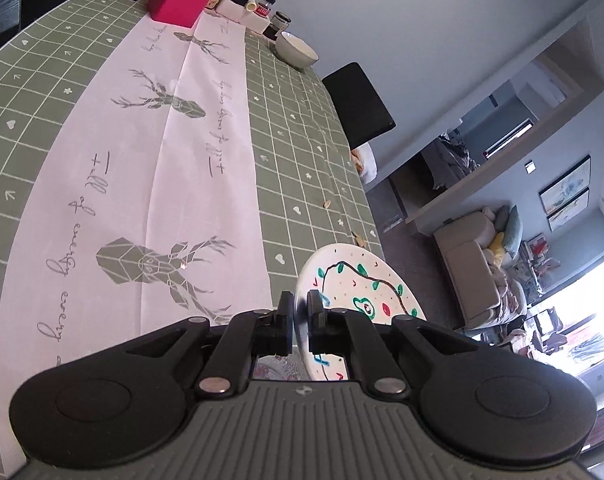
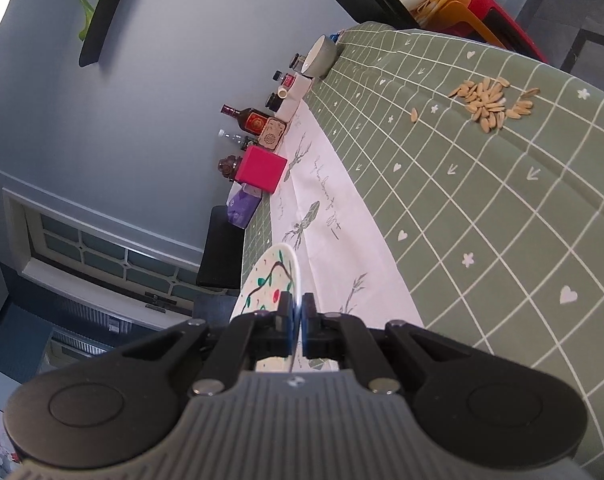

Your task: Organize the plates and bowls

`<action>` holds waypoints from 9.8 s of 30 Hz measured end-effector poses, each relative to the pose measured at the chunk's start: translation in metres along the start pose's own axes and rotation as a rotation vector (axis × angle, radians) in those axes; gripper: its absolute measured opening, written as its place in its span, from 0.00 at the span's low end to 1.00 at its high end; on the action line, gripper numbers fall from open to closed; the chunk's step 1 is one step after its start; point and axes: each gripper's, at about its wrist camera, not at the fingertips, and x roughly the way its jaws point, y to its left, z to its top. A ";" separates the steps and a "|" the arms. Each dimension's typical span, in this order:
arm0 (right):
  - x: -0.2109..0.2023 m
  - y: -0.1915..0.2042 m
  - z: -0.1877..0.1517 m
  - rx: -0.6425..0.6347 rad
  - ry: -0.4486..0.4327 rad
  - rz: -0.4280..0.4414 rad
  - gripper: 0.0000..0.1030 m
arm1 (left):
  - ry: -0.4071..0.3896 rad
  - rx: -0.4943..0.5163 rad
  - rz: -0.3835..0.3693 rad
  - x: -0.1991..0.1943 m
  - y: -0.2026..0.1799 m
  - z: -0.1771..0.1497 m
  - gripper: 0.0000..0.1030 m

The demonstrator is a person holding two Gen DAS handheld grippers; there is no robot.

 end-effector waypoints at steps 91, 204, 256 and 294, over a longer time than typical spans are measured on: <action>0.070 0.005 -0.089 -0.489 0.027 -0.533 0.84 | 0.095 0.230 0.139 0.007 0.006 -0.030 0.04; 0.092 0.000 -0.004 -0.247 0.446 -0.391 0.47 | 0.170 0.108 0.260 0.052 -0.018 -0.063 0.45; -0.023 0.067 -0.132 -0.878 -0.077 -0.389 0.94 | -0.600 0.365 0.622 -0.057 -0.087 -0.169 0.92; -0.026 0.062 -0.131 -0.863 -0.088 -0.360 0.94 | -0.640 0.415 0.661 -0.058 -0.091 -0.177 0.93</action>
